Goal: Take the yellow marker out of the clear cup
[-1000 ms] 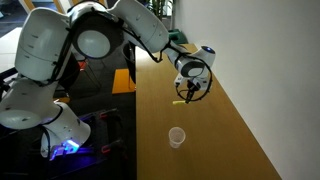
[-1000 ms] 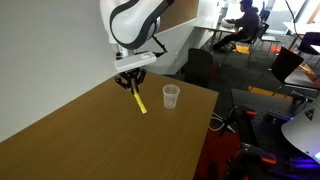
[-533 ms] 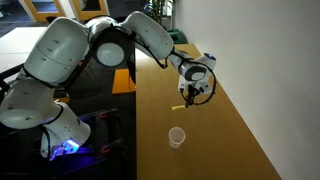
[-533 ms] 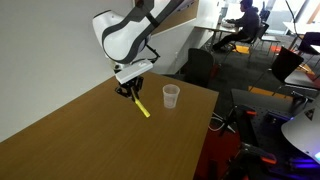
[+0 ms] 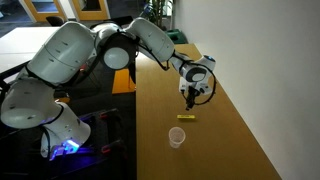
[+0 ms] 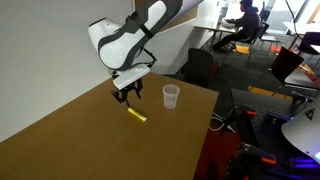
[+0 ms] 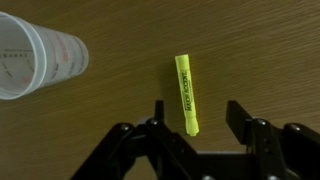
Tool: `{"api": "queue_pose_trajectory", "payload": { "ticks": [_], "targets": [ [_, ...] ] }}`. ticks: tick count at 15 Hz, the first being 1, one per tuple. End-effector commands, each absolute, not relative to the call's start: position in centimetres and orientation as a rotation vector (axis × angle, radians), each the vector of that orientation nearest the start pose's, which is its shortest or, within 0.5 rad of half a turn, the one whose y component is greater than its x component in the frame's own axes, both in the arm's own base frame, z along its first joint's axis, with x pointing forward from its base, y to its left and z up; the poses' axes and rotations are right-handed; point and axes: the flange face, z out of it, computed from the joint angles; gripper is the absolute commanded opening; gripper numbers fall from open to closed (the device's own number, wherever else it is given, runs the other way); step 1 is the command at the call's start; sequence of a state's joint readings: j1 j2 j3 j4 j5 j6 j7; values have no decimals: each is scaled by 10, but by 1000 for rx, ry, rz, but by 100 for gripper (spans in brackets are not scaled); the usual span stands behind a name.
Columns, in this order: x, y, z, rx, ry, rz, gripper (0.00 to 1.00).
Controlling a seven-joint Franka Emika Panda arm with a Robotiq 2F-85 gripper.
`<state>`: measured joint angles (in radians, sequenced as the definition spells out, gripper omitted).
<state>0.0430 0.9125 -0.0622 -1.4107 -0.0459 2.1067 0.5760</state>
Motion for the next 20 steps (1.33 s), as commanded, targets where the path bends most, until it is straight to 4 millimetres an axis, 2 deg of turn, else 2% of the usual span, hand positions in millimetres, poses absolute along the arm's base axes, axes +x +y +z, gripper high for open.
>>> {"api": "queue_pose_trajectory", "payload": {
  "ticks": [1, 7, 10, 13, 16, 17, 20],
  "targets": [
    [686, 6, 168, -3086, 1057, 267, 98],
    [641, 30, 219, -2933, 1459, 138, 100],
    [617, 32, 240, -2841, 1650, 84, 100],
    [597, 35, 255, -2792, 1755, 58, 100],
    [581, 39, 262, -2757, 1817, 35, 100],
    [600, 35, 252, -2793, 1778, 85, 100],
    [589, 38, 257, -2782, 1795, 82, 100]
  ]
}}
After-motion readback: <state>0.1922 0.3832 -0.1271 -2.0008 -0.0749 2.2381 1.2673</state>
